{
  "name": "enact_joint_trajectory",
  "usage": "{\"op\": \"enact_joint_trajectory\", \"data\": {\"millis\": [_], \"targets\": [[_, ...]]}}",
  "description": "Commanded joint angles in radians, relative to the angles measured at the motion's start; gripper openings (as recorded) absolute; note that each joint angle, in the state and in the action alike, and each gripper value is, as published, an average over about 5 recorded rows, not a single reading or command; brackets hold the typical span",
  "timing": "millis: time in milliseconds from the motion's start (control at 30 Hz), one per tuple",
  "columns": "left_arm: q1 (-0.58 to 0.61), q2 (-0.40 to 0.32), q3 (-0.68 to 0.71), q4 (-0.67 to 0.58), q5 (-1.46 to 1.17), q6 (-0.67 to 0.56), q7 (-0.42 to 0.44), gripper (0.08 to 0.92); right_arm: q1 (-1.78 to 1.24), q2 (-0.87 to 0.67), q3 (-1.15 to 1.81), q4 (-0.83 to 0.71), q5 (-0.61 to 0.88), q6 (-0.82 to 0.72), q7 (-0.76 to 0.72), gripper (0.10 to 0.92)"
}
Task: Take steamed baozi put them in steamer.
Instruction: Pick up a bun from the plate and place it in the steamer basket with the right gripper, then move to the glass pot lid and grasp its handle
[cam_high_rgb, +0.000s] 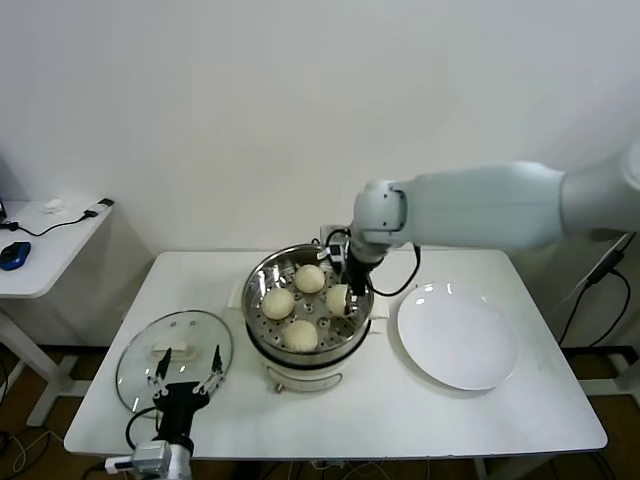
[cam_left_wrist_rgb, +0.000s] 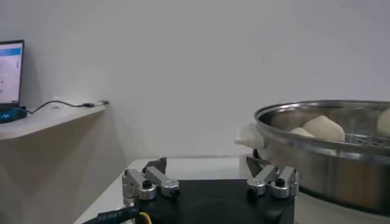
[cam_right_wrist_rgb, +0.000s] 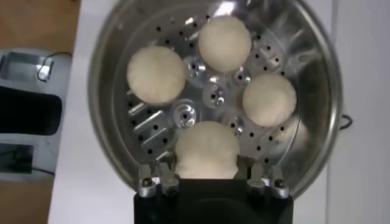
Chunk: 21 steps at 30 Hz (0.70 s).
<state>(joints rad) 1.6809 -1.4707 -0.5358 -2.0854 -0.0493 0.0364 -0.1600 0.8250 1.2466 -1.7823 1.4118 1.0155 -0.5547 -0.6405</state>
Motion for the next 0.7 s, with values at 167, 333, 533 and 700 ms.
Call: {"op": "enact_joint_trajectory", "data": {"millis": [167,333,533,700], "targets": [[0.003,0.003,-0.003,-0.008,-0.005,0.000,-0.002,0.823,-0.125,0.048,0.043,-0.082,-0.038,-0.018,0.056,0.668],[0.006,0.008,-0.010,-0.013,-0.012,0.003,-0.002,0.823,-0.041,0.039,0.028,-0.079,-0.040,0.053,-0.060,0.743],[0.009,0.014,-0.015,-0.020,-0.023,0.007,0.001,0.823,0.116,-0.030,-0.017,-0.096,-0.023,0.216,-0.247,0.820],[0.006,0.025,-0.017,-0.027,-0.056,0.019,0.011,0.823,0.111,-0.227,0.153,-0.094,0.076,0.227,-0.100,0.823]]}}
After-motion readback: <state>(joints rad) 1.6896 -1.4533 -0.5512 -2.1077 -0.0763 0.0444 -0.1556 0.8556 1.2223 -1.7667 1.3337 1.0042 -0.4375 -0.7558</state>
